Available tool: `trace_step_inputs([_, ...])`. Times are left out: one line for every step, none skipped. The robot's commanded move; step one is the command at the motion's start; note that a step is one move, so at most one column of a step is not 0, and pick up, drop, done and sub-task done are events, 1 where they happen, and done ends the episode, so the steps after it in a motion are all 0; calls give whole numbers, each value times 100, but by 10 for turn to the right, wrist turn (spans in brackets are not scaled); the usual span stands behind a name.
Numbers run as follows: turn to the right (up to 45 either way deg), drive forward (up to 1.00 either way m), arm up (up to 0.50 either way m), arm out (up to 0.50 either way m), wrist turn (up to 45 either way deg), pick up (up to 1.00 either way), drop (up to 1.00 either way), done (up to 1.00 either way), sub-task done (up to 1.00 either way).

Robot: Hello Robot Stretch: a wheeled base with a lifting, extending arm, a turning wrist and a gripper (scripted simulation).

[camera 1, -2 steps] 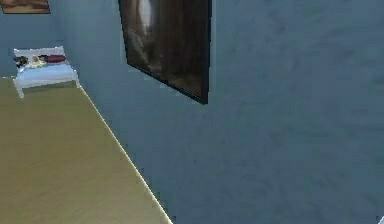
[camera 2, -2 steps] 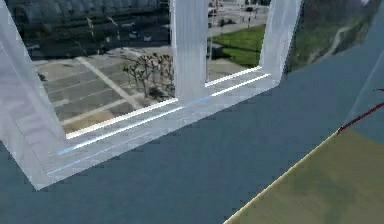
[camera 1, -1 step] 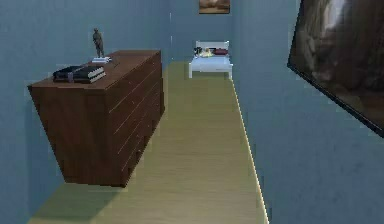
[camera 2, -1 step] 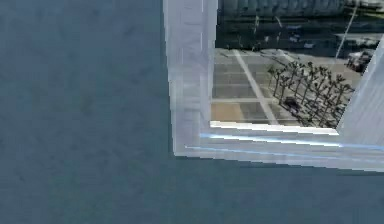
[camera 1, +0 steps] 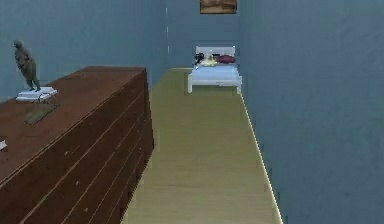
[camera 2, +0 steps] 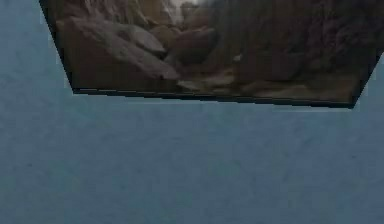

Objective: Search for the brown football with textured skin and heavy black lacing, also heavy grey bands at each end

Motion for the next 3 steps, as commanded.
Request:
trace_step_inputs([0,100,0,0,0,0,0,0,0])
trace_step_inputs([-30,0,0,0,0,0,0,0,0])
trace_step_inputs([0,100,0,0,0,0,0,0,0])
